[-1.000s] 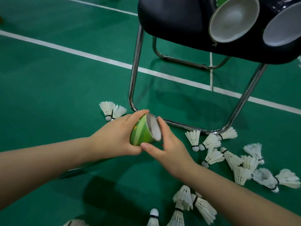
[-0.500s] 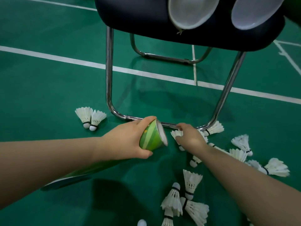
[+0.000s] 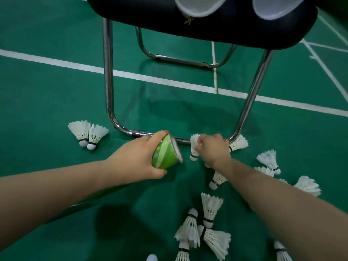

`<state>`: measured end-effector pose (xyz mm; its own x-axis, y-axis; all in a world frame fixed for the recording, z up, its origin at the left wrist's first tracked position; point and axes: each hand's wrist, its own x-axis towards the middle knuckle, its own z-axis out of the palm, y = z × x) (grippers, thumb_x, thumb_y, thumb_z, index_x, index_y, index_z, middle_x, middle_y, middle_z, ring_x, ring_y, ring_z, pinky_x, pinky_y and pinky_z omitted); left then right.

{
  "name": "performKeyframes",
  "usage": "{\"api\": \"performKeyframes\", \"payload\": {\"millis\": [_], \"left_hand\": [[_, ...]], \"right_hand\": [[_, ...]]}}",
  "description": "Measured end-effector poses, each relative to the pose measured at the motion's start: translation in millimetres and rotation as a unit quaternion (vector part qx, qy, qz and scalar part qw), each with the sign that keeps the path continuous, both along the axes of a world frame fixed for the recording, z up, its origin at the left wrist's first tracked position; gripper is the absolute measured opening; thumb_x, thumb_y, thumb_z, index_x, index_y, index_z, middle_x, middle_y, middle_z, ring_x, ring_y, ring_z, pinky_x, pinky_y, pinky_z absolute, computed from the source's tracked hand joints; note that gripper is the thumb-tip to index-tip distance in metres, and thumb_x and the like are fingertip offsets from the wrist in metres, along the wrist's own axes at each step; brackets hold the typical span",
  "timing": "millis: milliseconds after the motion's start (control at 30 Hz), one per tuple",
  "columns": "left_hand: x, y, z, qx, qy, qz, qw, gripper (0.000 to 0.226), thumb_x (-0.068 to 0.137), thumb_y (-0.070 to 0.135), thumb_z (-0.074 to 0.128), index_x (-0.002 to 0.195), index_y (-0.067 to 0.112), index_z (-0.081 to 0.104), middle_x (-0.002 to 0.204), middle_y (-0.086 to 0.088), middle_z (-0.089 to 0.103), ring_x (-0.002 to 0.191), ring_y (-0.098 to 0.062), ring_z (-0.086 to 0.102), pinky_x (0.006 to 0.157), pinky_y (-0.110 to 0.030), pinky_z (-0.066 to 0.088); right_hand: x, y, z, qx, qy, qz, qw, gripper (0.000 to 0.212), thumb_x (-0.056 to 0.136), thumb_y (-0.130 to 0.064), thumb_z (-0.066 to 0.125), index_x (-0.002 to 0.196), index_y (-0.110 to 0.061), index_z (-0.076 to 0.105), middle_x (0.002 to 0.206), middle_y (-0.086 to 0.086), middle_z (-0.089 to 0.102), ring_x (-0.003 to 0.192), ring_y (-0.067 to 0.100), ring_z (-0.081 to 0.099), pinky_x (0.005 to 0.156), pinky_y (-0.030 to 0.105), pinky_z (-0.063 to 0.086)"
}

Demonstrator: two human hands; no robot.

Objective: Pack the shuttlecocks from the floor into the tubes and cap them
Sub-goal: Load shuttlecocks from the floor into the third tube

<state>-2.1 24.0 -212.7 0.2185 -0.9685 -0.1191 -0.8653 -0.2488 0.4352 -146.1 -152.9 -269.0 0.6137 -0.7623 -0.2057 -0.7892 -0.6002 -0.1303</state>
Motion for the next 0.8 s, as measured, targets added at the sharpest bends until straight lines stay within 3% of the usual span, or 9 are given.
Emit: {"api": "performKeyframes", "payload": {"millis": [133, 233, 300, 400, 467, 533, 600, 700, 800], "left_hand": [[-8, 1, -2, -0.001, 0.000, 0.013, 1.000, 0.096, 0.067, 0.050, 0.068, 0.141, 0.036, 0.009, 0.125, 0.000, 0.048, 0.106, -0.019, 0.050, 0.086, -0.030, 0.044], [-26, 0, -4, 0.002, -0.004, 0.007, 1.000, 0.096, 0.065, 0.052, 0.066, 0.139, 0.038, 0.006, 0.119, 0.001, 0.049, 0.102, -0.020, 0.051, 0.085, -0.033, 0.045], [-44, -3, -2, 0.002, 0.006, 0.000, 1.000, 0.097, 0.064, 0.053, 0.066, 0.139, 0.040, 0.004, 0.115, 0.001, 0.049, 0.100, -0.020, 0.051, 0.085, -0.034, 0.046], [-74, -9, 3, -0.011, 0.038, -0.017, 0.999, 0.095, 0.063, 0.050, 0.067, 0.136, 0.043, 0.005, 0.110, 0.000, 0.050, 0.093, -0.020, 0.053, 0.082, -0.033, 0.048], [-91, -11, 5, -0.032, 0.034, -0.027, 0.999, 0.094, 0.065, 0.048, 0.067, 0.138, 0.041, 0.007, 0.107, 0.000, 0.051, 0.091, -0.020, 0.052, 0.080, -0.031, 0.047], [-101, -12, 6, -0.040, 0.027, -0.028, 0.998, 0.094, 0.067, 0.048, 0.066, 0.139, 0.039, 0.007, 0.107, 0.000, 0.050, 0.091, -0.019, 0.051, 0.080, -0.031, 0.046], [-108, -12, 8, -0.037, 0.018, -0.026, 0.999, 0.094, 0.067, 0.049, 0.066, 0.140, 0.040, 0.006, 0.109, 0.001, 0.049, 0.093, -0.018, 0.049, 0.082, -0.031, 0.044], [-118, -14, 11, -0.038, 0.011, -0.028, 0.999, 0.095, 0.068, 0.047, 0.065, 0.140, 0.042, 0.003, 0.112, 0.003, 0.048, 0.096, -0.017, 0.047, 0.086, -0.032, 0.042], [-136, -16, 13, -0.048, -0.005, -0.064, 0.997, 0.096, 0.071, 0.045, 0.064, 0.141, 0.041, -0.001, 0.116, 0.005, 0.046, 0.102, -0.015, 0.044, 0.091, -0.032, 0.040]], "right_hand": [[-18, 14, 67, 0.158, -0.270, -0.110, 0.943, 0.012, 0.093, -0.028, 0.052, 0.093, -0.016, 0.052, 0.077, 0.000, 0.056, 0.069, 0.017, 0.050, 0.068, 0.034, 0.041], [-48, 42, 102, 0.206, -0.353, -0.101, 0.907, 0.013, 0.092, -0.025, 0.053, 0.086, -0.013, 0.055, 0.074, 0.000, 0.055, 0.061, 0.010, 0.045, 0.055, 0.023, 0.038], [-67, 63, 108, 0.228, -0.350, -0.076, 0.906, 0.014, 0.092, -0.025, 0.053, 0.082, -0.016, 0.056, 0.072, -0.003, 0.055, 0.055, 0.003, 0.044, 0.048, 0.014, 0.037], [-85, 84, 97, 0.255, -0.351, -0.078, 0.898, 0.018, 0.090, -0.023, 0.056, 0.072, -0.023, 0.059, 0.068, -0.006, 0.061, 0.060, 0.005, 0.052, 0.059, 0.022, 0.043], [-94, 91, 91, 0.300, -0.372, -0.100, 0.873, 0.027, 0.091, -0.020, 0.054, 0.066, -0.026, 0.062, 0.063, -0.009, 0.058, 0.062, 0.004, 0.051, 0.060, 0.020, 0.042], [-101, 95, 94, 0.359, -0.388, -0.109, 0.842, 0.029, 0.095, -0.020, 0.048, 0.073, -0.021, 0.067, 0.069, -0.005, 0.063, 0.067, 0.005, 0.055, 0.066, 0.019, 0.045], [-111, 92, 103, 0.411, -0.386, -0.114, 0.818, 0.033, 0.097, -0.024, 0.042, 0.079, -0.018, 0.069, 0.074, -0.006, 0.071, 0.071, -0.001, 0.062, 0.067, 0.009, 0.046], [-124, 81, 109, 0.488, -0.321, -0.031, 0.811, 0.030, 0.091, -0.039, 0.051, 0.090, -0.018, 0.071, 0.090, -0.008, 0.073, 0.085, -0.001, 0.066, 0.074, 0.006, 0.046], [-128, 69, 106, 0.543, -0.204, 0.028, 0.814, 0.032, 0.080, -0.026, 0.064, 0.104, -0.006, 0.066, 0.105, 0.009, 0.069, 0.099, 0.016, 0.064, 0.091, 0.021, 0.049]]}}
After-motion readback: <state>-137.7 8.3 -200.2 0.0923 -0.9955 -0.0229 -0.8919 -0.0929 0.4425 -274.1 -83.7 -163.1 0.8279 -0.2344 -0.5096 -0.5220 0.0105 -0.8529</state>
